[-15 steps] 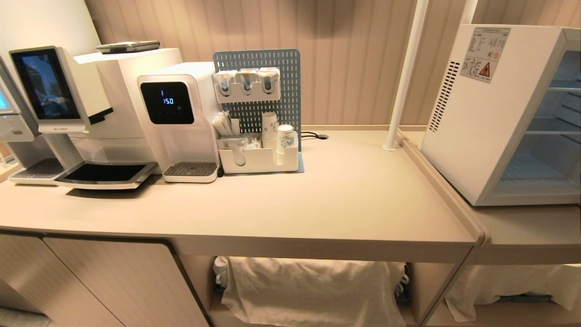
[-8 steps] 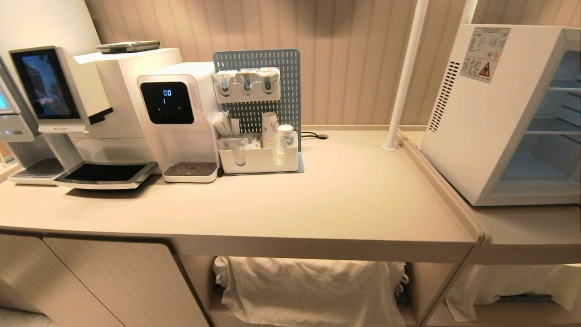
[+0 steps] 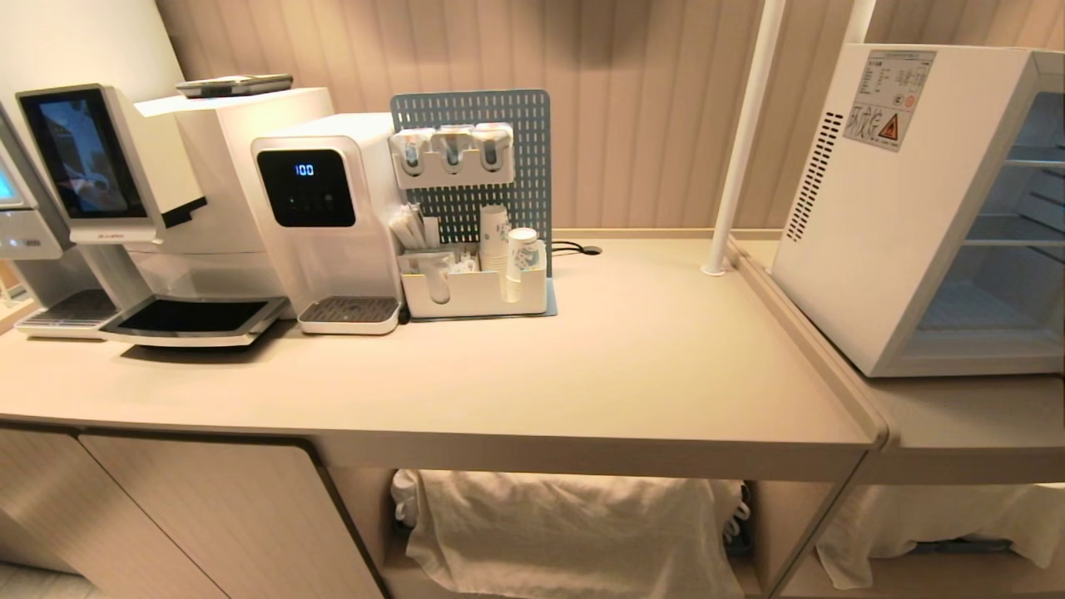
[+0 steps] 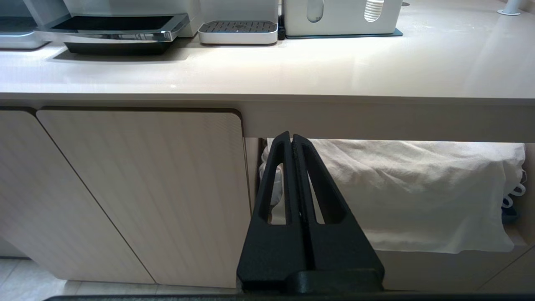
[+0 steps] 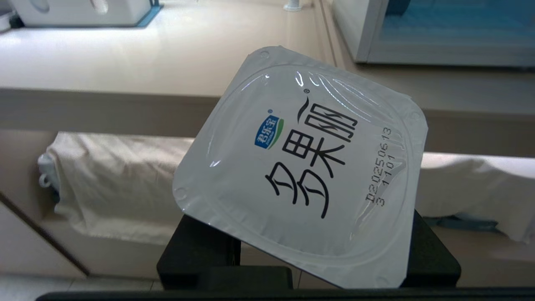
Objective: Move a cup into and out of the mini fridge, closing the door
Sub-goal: Put the yoghurt in the freezer
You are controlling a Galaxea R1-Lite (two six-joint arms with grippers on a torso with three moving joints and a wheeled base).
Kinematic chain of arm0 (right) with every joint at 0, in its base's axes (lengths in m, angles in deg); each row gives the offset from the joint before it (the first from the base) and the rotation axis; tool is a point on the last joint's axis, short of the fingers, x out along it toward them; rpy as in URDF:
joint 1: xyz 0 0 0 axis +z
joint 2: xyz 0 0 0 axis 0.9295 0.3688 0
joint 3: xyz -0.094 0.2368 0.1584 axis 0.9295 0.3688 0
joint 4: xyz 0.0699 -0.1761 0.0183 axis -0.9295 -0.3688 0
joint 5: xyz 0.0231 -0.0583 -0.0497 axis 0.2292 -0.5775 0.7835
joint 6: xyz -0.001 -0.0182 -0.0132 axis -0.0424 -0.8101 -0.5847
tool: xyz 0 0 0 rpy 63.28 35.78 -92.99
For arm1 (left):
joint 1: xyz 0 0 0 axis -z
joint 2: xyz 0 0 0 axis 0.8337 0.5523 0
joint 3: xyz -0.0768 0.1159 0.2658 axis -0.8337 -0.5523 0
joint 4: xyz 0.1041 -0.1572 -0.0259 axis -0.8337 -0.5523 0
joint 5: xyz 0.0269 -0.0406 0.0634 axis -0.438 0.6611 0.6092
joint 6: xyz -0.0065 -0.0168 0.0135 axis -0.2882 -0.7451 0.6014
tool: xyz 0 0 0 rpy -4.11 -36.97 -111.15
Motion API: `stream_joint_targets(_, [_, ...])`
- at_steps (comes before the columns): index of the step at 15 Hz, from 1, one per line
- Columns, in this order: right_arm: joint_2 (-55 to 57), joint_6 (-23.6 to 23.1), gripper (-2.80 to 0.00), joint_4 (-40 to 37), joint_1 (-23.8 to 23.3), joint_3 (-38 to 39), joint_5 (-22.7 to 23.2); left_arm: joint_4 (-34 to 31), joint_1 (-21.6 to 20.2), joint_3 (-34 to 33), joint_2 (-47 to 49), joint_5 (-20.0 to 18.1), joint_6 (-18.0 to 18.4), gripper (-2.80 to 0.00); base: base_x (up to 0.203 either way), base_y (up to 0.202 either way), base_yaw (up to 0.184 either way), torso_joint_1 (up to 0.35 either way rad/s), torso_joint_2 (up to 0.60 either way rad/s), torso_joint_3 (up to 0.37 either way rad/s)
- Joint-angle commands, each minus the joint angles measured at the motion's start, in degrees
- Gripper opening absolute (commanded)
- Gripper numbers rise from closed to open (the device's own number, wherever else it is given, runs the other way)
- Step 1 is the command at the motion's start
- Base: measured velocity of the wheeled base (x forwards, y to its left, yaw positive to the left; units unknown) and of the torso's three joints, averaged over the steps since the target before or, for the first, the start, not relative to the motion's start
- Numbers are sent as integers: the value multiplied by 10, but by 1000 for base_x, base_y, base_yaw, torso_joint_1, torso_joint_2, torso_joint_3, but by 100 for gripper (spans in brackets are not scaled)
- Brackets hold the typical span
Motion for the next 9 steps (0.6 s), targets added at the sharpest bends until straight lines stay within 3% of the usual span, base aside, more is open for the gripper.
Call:
stream_joint_targets(1, [-4,1,-280,10,0,3,-2,0,0,1,0,0,2,-280,0,0,0,0,0,0])
stream_joint_targets(5, [-4,-1,-280,9,0,2,0,-4,0,2,0,0,4,-280,12,-15,-1,-1,-1,1])
stream_joint_targets(9, [-4,0,-280,8,0,2,0,-5,0,2,0,1,8,-280,144,-165,3,2,2,2])
